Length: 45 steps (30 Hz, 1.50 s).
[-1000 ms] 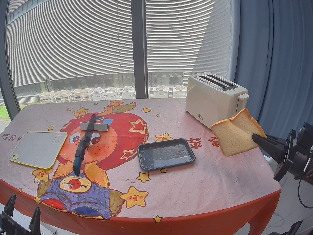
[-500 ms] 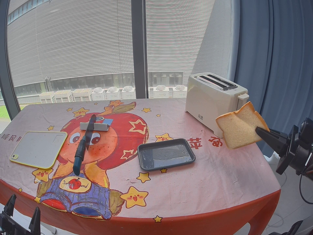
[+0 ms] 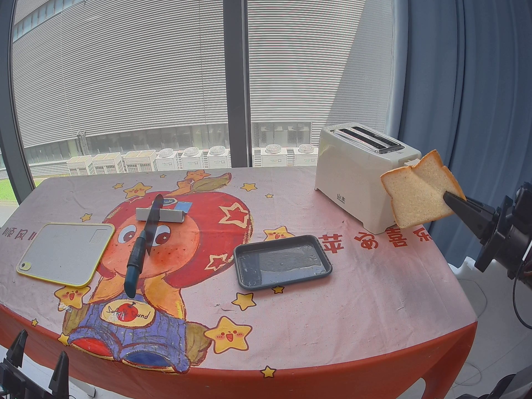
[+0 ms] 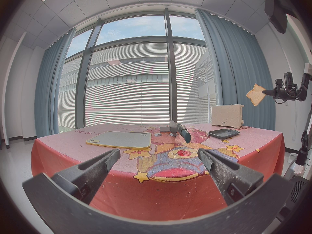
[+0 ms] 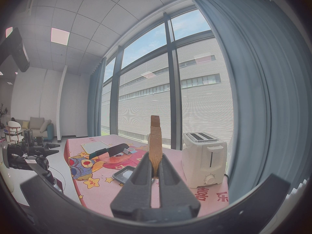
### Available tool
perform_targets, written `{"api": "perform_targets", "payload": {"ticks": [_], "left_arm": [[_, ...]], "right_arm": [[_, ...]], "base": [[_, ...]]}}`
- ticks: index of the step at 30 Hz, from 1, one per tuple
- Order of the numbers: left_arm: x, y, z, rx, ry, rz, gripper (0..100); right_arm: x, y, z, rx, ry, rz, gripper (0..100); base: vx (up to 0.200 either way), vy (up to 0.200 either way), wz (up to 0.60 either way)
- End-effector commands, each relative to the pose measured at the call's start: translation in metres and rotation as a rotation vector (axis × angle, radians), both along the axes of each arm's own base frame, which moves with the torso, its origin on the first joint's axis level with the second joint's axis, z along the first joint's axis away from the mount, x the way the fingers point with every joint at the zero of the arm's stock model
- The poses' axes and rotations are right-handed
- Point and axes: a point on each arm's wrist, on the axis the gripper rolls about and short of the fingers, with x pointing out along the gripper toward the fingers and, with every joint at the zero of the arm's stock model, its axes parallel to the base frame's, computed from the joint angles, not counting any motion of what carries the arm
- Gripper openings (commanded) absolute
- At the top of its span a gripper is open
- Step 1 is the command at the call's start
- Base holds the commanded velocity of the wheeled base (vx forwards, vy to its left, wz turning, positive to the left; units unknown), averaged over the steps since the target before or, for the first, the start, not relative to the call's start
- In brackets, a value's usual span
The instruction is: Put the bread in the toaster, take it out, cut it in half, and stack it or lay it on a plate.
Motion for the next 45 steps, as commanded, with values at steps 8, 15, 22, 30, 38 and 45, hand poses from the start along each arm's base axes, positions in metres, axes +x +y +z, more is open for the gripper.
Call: {"api": "perform_targets", "payload": {"ticks": [8,15,22,30,38,45], "left_arm": [[0.001,0.000,-0.004,0.000,0.017,0.001,100],[0.001,0.000,-0.004,0.000,0.017,0.000,100],[0.001,0.000,-0.004,0.000,0.017,0.001,100],[0.001,0.000,-0.004,0.000,0.017,0.001,100],[0.001,0.000,-0.004,0.000,0.017,0.001,100],[0.001,0.000,-0.004,0.000,0.017,0.001,100]], "right_arm": [[0.013,0.001,0.012,0.034,-0.008,-0.028,0],[0.016,0.000,0.024,0.097,-0.020,-0.021,0],[0.016,0.000,0.026,0.105,-0.024,-0.020,0],[0.018,-0.001,0.031,0.154,-0.012,-0.021,0],[0.018,-0.008,0.031,0.128,-0.032,-0.012,0],[0.022,-0.020,0.027,0.020,-0.081,-0.027,0]], "base": [[0.000,0.000,0.00],[0.000,0.000,0.00],[0.000,0.000,0.00],[0.000,0.000,0.00],[0.000,0.000,0.00],[0.000,0.000,0.00]]}}
